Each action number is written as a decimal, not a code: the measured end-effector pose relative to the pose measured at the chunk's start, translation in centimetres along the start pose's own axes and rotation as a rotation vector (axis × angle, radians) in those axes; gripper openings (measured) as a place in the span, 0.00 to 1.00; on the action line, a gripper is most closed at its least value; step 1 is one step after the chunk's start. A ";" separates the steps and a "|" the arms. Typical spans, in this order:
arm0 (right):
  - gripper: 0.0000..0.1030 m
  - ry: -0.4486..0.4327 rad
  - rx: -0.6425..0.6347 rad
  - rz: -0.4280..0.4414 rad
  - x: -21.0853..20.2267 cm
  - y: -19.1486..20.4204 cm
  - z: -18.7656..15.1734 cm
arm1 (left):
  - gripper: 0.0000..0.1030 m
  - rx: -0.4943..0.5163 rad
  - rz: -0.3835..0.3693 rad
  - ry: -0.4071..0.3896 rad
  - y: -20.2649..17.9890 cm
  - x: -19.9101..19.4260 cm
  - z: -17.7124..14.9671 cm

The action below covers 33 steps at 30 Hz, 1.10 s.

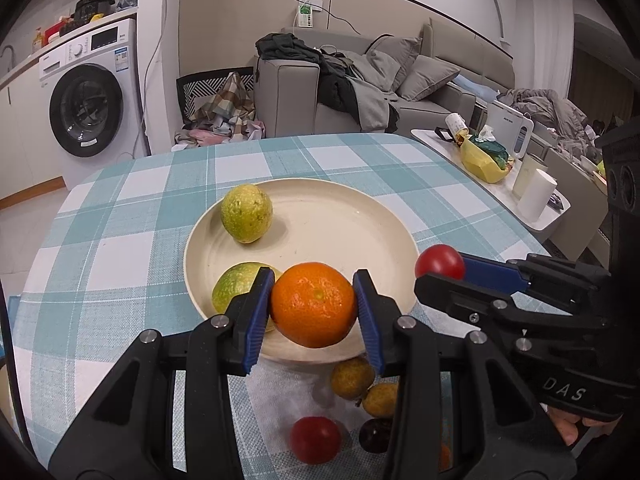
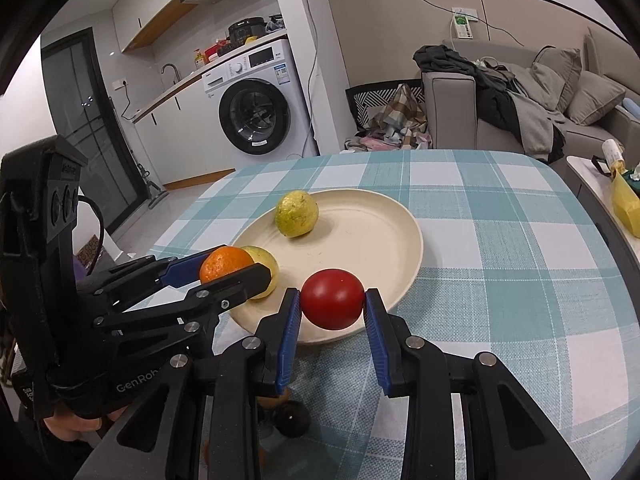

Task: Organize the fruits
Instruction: 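Lower the tangerine over the plate with the left gripper while the right holds the tomato at the rim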

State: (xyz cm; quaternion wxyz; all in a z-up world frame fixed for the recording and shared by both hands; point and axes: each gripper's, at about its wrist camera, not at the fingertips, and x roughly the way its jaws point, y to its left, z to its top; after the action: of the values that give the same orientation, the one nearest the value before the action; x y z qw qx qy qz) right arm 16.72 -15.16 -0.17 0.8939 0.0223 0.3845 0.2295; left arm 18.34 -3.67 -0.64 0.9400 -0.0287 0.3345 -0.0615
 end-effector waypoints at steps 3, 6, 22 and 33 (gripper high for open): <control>0.32 0.007 0.005 -0.006 0.4 -0.3 -0.1 | 0.37 0.008 0.010 0.008 -0.2 0.7 -0.1; 0.32 0.013 0.012 -0.008 0.7 -0.8 0.0 | 0.37 0.001 0.007 0.014 -0.1 1.2 -0.1; 0.32 0.041 0.033 -0.013 1.7 -1.5 -0.2 | 0.37 0.048 0.003 0.011 -0.6 1.5 -0.6; 0.32 0.054 0.050 -0.023 2.5 -1.9 0.0 | 0.37 0.051 -0.002 0.018 -0.7 1.7 -0.9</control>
State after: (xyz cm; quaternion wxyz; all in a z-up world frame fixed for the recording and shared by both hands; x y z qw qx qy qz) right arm 18.94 -15.76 -2.28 0.8850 0.0339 0.4141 0.2101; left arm 19.01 -4.60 -2.27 0.9372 -0.0044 0.3413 -0.0714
